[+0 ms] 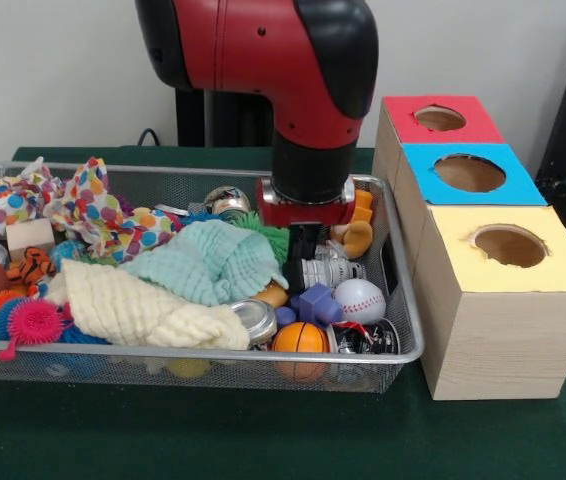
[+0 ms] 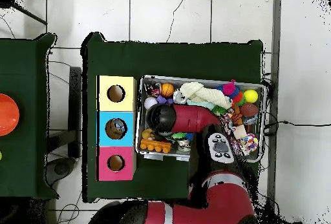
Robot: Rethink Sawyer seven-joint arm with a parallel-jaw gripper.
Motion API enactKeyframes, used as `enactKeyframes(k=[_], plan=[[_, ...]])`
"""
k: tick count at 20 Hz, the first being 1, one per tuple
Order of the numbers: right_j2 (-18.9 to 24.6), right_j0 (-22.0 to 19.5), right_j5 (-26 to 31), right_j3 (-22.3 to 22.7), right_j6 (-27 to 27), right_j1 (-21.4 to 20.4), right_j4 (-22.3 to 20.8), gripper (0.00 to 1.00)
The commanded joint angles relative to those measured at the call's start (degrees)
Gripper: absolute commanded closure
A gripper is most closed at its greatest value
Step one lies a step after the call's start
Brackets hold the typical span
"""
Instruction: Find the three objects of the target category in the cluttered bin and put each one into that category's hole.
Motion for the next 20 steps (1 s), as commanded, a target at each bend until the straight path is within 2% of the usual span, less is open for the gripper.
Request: enactKeyframes(k=[1,10,18,20], plan=[[2.1,-1.8,11.4,2.6,-1.4,-7.4,-0.9,1.0],[3.5,-3.1,13.1,3.4,-1.7,-9.1,-1.2,1.0],[4.3,-3.6,12.1,3.4,-1.0,-8.3,-1.2,1.0],[4.6,-3.6,10.6,3.1,-0.3,-7.0,-1.1,1.0]])
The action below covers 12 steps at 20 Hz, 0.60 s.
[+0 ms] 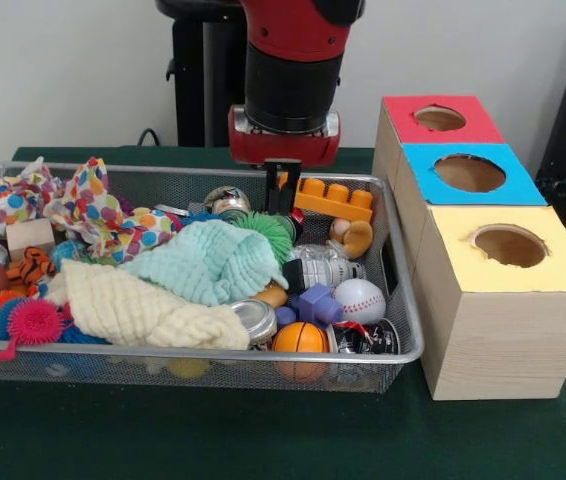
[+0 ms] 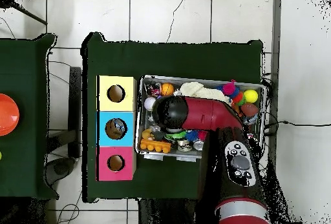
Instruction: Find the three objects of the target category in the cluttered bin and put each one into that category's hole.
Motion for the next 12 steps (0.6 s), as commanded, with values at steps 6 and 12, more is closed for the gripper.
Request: enactKeyframes(k=[6,12], plan=[[4.6,-1.7,-6.7,1.3,2.5,8.5,-2.6,1.0],[2.0,0.2,-9.7,0.1,5.1,9.9,-3.3,1.0]])
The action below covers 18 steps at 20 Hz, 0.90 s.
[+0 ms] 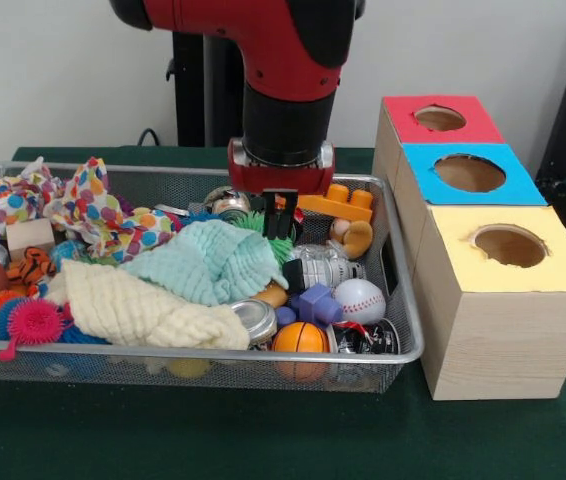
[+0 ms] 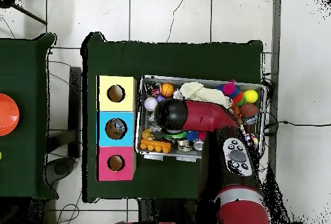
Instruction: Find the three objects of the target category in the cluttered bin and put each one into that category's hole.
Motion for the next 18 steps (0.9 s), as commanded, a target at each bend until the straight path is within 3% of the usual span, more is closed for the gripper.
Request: enactKeyframes(k=[1,5,8,13,18], plan=[[1.8,0.7,-5.8,0.4,5.0,5.4,-3.2,1.0],[1.7,0.8,-7.7,1.2,5.8,6.0,-2.4,1.0],[1.7,1.2,-12.1,0.7,7.4,8.8,-2.2,1.0],[-3.4,4.7,-23.3,-5.1,9.8,15.5,-5.3,1.0],[-2.4,2.2,-29.0,-11.9,4.8,21.5,-8.0,1.0]])
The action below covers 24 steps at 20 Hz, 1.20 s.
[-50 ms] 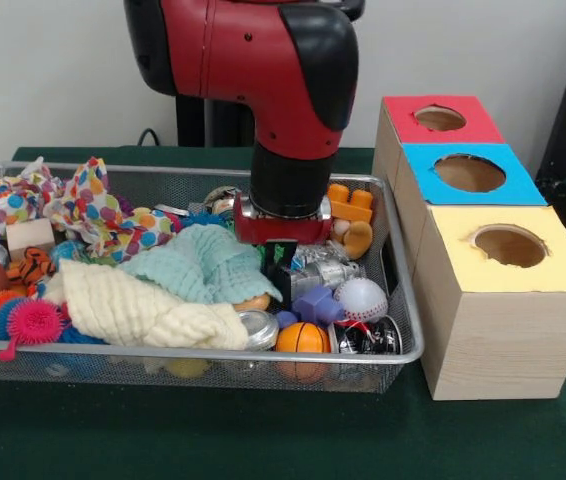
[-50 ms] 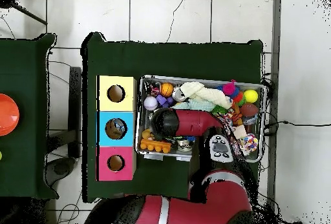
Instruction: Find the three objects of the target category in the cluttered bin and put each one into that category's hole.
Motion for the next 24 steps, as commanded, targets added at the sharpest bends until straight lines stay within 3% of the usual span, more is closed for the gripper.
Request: enactKeyframes(k=[1,6,8,13,18,24], plan=[[2.5,-2.0,-14.5,-11.2,4.0,12.7,-5.3,1.0],[3.5,-1.4,-14.4,-12.5,6.1,14.3,-3.8,1.0],[3.5,-0.3,-13.1,-12.3,8.7,14.7,-1.4,1.0],[-0.6,4.6,-10.4,-8.7,16.7,12.4,3.9,1.0],[0.8,2.1,-6.0,-0.8,13.9,6.7,5.6,1.0],[2.2,-0.7,1.3,12.5,10.0,-7.5,6.5,1.0]])
